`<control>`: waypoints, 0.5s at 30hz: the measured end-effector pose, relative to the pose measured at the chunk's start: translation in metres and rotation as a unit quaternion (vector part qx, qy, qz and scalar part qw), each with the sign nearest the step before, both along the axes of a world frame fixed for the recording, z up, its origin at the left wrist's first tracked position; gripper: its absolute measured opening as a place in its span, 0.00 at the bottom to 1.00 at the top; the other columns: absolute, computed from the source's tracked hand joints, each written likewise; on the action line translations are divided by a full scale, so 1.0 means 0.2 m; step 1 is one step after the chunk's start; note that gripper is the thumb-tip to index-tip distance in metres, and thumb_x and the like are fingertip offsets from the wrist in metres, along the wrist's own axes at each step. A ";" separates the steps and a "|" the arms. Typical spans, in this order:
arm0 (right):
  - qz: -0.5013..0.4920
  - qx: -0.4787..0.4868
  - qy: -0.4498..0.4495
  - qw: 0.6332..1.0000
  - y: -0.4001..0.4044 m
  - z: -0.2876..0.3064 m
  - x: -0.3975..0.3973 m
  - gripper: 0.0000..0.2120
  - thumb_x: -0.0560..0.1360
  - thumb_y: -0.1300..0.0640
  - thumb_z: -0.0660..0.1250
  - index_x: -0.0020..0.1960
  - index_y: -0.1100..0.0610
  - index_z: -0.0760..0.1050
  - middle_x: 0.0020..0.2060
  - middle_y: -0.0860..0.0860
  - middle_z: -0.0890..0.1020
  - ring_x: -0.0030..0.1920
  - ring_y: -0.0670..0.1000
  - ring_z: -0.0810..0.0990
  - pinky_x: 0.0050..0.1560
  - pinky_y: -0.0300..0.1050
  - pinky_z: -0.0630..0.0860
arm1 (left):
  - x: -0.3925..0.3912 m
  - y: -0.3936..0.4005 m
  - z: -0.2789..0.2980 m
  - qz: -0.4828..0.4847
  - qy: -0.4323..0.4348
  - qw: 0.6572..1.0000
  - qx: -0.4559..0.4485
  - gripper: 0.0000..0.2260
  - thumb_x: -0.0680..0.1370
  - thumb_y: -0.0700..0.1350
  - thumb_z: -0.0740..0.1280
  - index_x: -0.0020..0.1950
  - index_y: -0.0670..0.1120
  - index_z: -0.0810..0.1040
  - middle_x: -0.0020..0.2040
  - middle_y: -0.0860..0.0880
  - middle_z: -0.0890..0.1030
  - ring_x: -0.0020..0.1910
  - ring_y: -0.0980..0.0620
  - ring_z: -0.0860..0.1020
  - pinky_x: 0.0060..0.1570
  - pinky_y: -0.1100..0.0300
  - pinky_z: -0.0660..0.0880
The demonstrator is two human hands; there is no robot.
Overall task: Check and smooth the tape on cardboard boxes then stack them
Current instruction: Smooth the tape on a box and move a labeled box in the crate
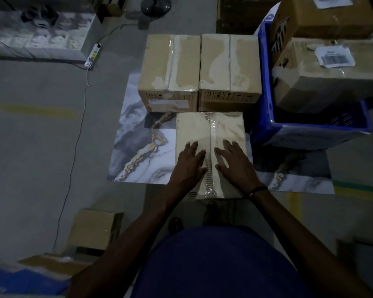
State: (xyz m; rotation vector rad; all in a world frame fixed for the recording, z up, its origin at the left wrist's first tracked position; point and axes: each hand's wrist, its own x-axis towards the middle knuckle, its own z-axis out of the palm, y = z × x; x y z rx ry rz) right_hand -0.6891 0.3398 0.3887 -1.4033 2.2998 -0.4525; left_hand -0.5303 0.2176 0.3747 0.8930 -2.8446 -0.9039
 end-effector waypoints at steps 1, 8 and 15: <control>-0.002 0.007 -0.008 1.000 0.02 0.00 0.02 0.30 0.77 0.55 0.73 0.77 0.54 0.68 0.80 0.58 0.61 0.80 0.61 0.56 0.80 0.55 0.55 | 0.02 0.02 0.00 -0.005 0.005 1.000 0.001 0.30 0.76 0.47 0.75 0.76 0.43 0.71 0.80 0.36 0.61 0.80 0.34 0.56 0.75 0.37 0.61; -0.015 0.005 -0.019 1.000 0.18 -0.06 0.16 0.28 0.78 0.59 0.72 0.77 0.55 0.70 0.80 0.59 0.62 0.80 0.63 0.57 0.78 0.60 0.60 | 0.16 0.16 -0.03 -0.013 0.029 0.999 0.010 0.28 0.77 0.46 0.74 0.76 0.43 0.72 0.80 0.37 0.62 0.80 0.35 0.56 0.75 0.38 0.62; -0.026 -0.006 -0.036 0.999 0.28 -0.06 0.23 0.29 0.79 0.57 0.72 0.77 0.54 0.68 0.80 0.57 0.60 0.81 0.60 0.55 0.78 0.59 0.60 | 0.18 0.25 -0.01 -0.031 0.010 0.999 0.015 0.31 0.75 0.50 0.76 0.76 0.44 0.71 0.80 0.39 0.61 0.81 0.37 0.54 0.77 0.41 0.59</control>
